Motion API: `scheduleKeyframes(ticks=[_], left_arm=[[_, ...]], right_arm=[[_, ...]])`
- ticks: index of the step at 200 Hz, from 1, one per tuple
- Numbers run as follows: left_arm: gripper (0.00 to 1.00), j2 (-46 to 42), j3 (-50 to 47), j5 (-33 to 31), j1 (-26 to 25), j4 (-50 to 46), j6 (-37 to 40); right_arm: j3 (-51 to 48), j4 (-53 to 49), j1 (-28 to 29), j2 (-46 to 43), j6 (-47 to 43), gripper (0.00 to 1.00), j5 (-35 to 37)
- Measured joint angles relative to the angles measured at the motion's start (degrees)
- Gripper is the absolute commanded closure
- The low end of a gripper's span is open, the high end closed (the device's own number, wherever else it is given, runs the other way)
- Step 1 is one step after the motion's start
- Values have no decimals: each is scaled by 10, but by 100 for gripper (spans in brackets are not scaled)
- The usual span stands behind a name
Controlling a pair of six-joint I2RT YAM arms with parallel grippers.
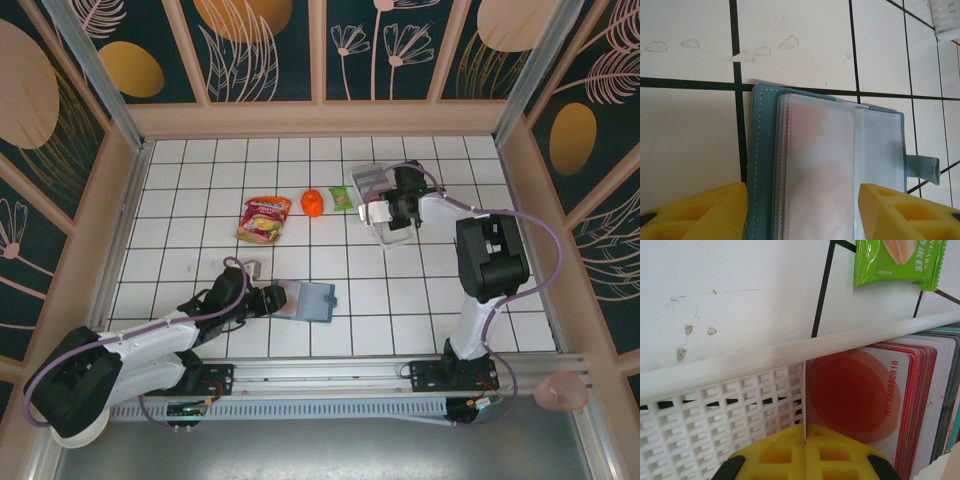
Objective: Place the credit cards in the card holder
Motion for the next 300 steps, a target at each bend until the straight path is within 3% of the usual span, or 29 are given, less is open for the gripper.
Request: scheduleKeyframes(ticks=[60, 93, 127, 197, 243, 272, 300], left_arm=[[43, -2, 9, -38, 0, -17, 0], [46, 26, 20, -33, 0, -12, 0], [48, 51, 30, -29, 0, -8, 2], [52, 59, 33, -10, -22, 5, -18], [53, 38, 29, 14, -39, 10, -38], [53, 29, 20, 5, -39, 2, -41], [57, 24, 19, -7, -39, -9, -40]], right_arm=[[1, -44, 24, -124, 68, 100, -9], [-36, -8, 62, -242, 192, 100, -21], [-105, 54, 116, -362, 421, 100, -29], [-234, 130, 183, -585, 1099, 100, -31], [-329, 147, 318, -548, 1379, 100, -6], [-356, 173, 392, -475, 1468, 100, 10], [-349, 218, 422, -374, 1501, 100, 8]])
